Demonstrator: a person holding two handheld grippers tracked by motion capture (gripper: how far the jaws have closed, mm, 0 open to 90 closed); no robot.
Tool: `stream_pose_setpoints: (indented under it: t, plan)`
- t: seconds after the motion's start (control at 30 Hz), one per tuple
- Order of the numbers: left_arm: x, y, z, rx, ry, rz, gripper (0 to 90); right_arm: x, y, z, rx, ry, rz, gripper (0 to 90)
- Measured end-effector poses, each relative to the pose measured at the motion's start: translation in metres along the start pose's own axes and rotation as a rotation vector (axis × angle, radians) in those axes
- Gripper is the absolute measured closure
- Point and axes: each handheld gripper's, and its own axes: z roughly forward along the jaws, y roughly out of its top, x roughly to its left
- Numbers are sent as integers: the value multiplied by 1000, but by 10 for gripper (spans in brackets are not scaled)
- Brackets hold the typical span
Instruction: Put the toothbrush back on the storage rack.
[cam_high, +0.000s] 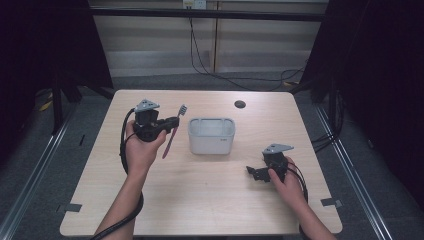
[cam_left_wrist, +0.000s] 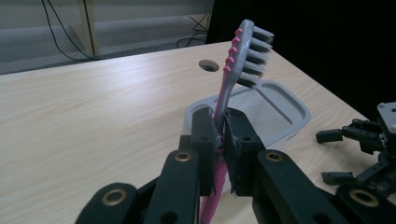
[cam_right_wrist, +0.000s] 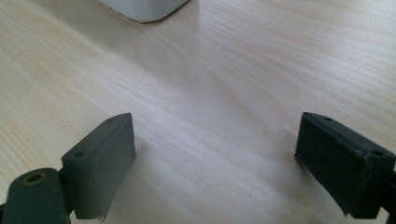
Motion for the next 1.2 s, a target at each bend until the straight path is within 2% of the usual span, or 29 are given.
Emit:
stream_pose_setpoints:
  t: [1.2]
  plan:
    - [-14,36,10,-139,-3,15,831,0,0,0,0,0,0,113]
